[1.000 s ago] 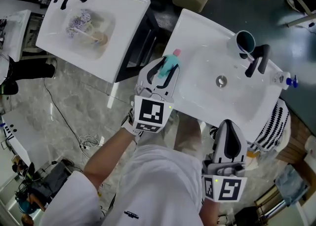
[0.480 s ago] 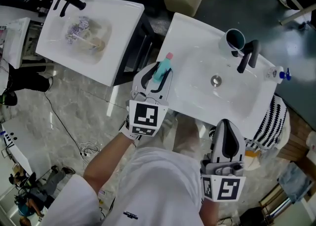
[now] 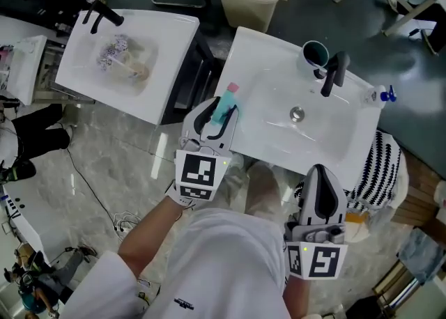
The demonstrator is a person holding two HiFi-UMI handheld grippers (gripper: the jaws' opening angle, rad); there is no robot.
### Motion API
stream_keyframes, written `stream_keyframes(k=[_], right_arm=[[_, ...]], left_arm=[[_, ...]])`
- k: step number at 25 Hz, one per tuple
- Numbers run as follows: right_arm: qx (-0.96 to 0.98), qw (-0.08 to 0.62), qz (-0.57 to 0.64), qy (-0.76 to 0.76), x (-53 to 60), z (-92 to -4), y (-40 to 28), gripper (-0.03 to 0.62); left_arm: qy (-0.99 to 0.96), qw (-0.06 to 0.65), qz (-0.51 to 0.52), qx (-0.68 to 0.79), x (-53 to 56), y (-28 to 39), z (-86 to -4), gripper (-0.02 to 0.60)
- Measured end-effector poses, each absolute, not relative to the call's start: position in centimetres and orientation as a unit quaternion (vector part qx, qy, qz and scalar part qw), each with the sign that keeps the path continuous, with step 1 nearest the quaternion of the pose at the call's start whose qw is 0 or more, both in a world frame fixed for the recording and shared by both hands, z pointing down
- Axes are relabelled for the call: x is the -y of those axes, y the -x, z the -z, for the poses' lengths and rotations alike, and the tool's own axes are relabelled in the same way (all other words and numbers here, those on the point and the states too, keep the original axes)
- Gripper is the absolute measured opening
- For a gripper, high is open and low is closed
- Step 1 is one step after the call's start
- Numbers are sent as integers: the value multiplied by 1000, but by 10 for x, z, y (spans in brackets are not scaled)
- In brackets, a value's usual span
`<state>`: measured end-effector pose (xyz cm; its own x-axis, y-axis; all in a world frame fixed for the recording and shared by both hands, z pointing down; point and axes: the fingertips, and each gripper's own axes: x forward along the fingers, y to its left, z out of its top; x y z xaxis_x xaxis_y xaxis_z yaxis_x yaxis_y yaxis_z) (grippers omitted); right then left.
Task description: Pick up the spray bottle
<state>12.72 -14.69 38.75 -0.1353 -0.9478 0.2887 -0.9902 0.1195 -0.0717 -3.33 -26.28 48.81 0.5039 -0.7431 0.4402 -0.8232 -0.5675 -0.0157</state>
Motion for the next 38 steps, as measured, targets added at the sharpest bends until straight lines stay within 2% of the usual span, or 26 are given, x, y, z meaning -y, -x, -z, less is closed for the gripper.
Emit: stream_keyframes(k=[15,38], right_arm=[[740,71,-77,-665,119,-342,-144,6],[705,63,-43,-705,83,-317,-171,6]], left_arm=[[-878,79,-156,446,208,25,-397,140],[-895,53,-129,425,146,33,-335,140]])
